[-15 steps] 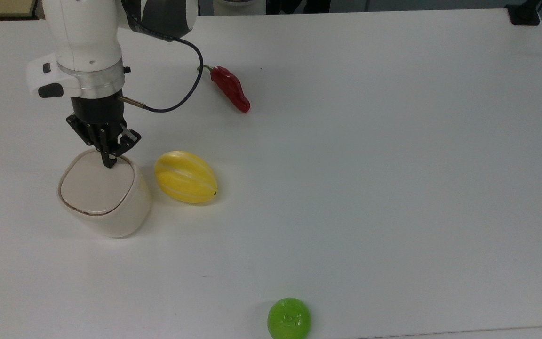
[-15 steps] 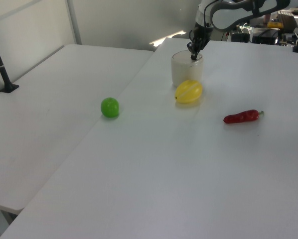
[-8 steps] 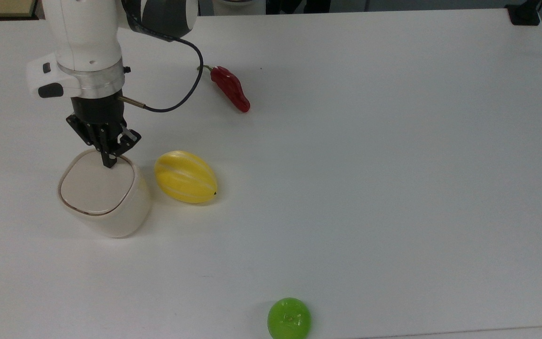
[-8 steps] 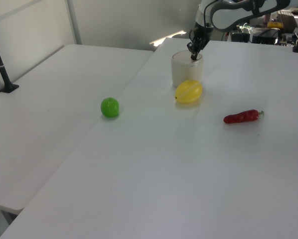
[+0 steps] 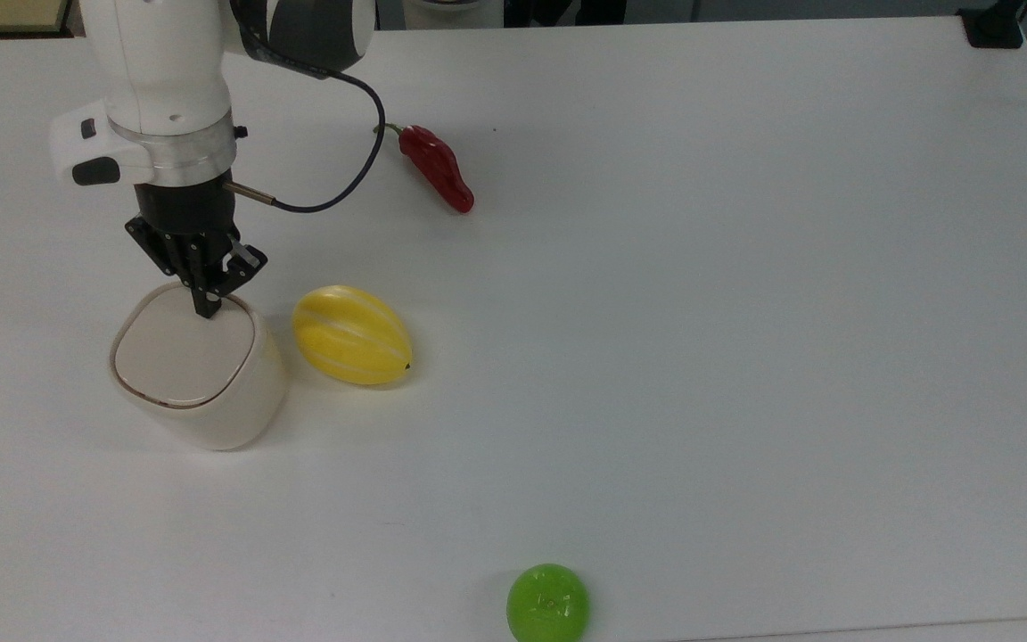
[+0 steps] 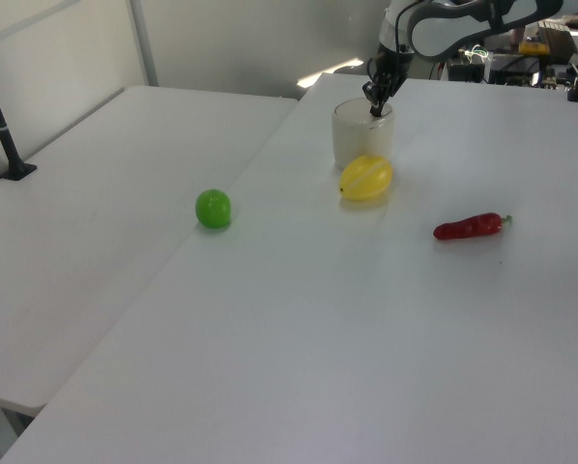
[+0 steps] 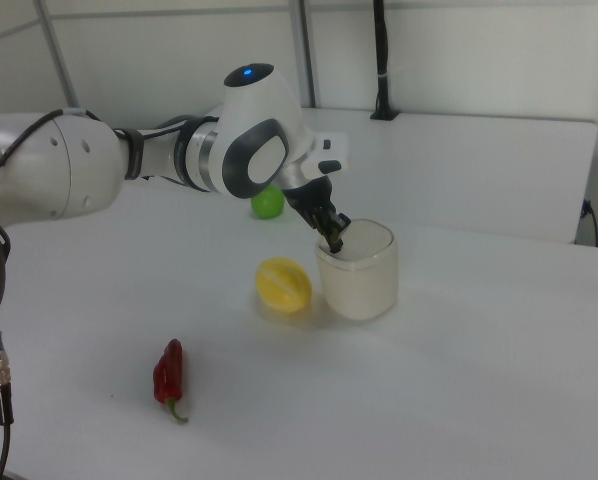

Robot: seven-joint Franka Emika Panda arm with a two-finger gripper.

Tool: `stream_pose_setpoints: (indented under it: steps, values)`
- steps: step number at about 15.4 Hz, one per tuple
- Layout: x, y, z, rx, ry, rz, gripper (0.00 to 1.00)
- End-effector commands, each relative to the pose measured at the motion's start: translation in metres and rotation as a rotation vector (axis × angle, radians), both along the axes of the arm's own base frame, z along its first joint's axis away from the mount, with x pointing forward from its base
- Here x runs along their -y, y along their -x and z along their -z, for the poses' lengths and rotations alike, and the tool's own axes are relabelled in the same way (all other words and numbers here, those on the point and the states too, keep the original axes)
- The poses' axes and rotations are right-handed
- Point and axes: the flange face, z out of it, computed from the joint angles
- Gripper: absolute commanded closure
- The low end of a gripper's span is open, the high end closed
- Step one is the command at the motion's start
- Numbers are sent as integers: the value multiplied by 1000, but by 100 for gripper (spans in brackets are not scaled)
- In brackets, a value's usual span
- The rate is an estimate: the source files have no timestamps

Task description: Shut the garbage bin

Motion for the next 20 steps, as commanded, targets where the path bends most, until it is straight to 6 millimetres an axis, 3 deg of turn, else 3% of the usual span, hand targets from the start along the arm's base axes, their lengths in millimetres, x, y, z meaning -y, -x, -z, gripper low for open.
stream_pose_setpoints:
  steps: [1,5,12,15,20]
  values:
    - [-6,7,-5,-15,3,-2,100]
    - [-19,20,-41,-39,-7,-8,100]
    - [-108,62,-97,-207,13,-132,100]
    - [-156,84,-119,-255,25,-227,100]
    - [-196,126,-161,-317,37,-388,92]
